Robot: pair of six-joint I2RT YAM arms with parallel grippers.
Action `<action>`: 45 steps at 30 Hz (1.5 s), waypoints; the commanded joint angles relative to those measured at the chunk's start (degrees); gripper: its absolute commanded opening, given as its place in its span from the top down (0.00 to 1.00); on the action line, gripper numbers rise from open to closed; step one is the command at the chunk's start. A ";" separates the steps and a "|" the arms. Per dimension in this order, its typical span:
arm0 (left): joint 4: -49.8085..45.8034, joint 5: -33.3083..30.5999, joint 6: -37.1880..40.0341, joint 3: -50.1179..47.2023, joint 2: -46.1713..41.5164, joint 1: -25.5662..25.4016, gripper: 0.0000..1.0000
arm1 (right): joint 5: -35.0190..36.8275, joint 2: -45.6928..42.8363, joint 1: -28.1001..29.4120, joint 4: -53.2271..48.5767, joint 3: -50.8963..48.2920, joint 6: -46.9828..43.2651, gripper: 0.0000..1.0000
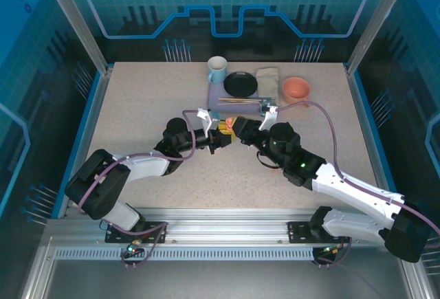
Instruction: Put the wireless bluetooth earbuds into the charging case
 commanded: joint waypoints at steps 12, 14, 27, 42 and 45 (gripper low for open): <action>2.11 0.59 -1.26 1.94 0.75 -0.54 1.00 | 5.59 2.32 1.78 4.60 -1.08 -1.55 0.73; 2.12 0.52 -1.35 1.87 0.53 -0.51 1.00 | 5.68 2.79 1.85 4.67 -1.08 -1.57 0.73; 1.92 0.43 -1.39 1.69 -0.35 -0.56 1.00 | 5.94 5.49 2.02 4.36 -1.12 -1.16 0.75; 1.90 -0.31 -1.10 1.87 -0.44 -0.55 1.00 | 5.33 7.14 2.26 4.14 -1.57 -0.40 0.77; 1.84 -0.69 -1.05 1.82 -0.29 -0.53 1.00 | 5.20 7.25 2.67 4.01 -1.66 -0.45 0.78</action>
